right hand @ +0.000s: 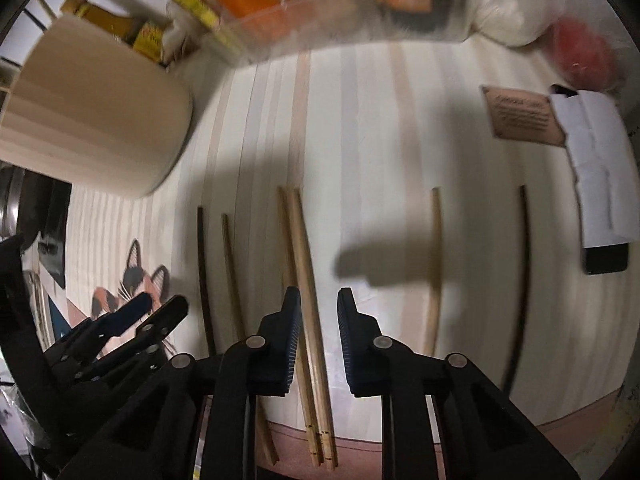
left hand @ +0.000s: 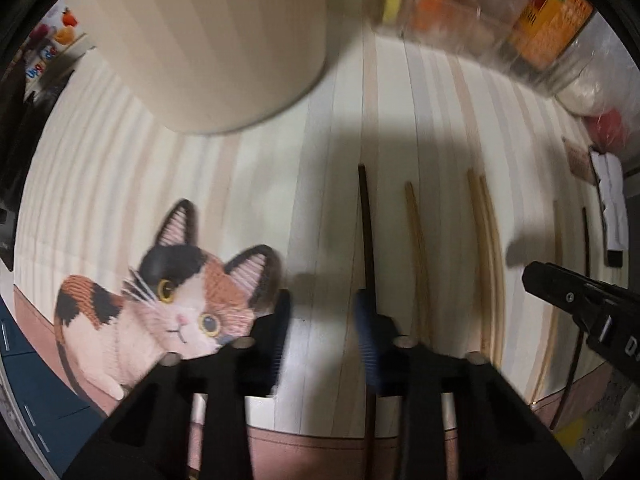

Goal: Organize utensils
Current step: 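Move both open tools back over the remaining chopsticks, then close the left tool on a dark chopstick while the right tool grasps a light one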

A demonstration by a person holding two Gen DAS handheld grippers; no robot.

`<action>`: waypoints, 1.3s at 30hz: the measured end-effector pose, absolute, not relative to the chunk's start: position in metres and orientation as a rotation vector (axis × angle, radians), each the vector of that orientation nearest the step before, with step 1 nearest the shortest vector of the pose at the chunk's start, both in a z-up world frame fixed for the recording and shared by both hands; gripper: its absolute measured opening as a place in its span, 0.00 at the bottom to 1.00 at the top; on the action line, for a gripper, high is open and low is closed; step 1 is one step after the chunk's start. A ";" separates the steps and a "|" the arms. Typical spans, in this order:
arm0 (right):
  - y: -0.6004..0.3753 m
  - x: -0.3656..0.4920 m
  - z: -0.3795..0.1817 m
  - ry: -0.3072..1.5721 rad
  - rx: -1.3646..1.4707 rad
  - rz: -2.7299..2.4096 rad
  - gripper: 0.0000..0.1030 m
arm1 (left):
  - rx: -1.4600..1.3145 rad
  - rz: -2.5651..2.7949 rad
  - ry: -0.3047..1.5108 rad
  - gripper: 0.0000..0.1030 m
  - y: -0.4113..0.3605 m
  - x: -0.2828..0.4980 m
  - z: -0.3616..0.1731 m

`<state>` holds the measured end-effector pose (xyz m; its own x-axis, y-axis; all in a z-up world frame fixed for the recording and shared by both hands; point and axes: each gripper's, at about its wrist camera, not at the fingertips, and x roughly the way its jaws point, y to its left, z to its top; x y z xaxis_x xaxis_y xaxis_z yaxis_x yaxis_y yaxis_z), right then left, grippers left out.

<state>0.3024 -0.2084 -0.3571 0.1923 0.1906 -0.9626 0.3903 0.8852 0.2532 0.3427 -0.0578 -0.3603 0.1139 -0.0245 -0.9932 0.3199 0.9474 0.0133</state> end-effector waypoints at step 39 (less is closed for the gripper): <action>-0.245 0.299 -0.389 1.531 0.446 -0.215 0.06 | 0.168 -0.318 1.463 0.19 -0.049 0.339 -0.361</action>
<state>0.2989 -0.2449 -0.3888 0.0419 0.1406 -0.9892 0.4074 0.9016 0.1454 0.3395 -0.0492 -0.3608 0.0763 -0.1094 -0.9911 0.3117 0.9467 -0.0805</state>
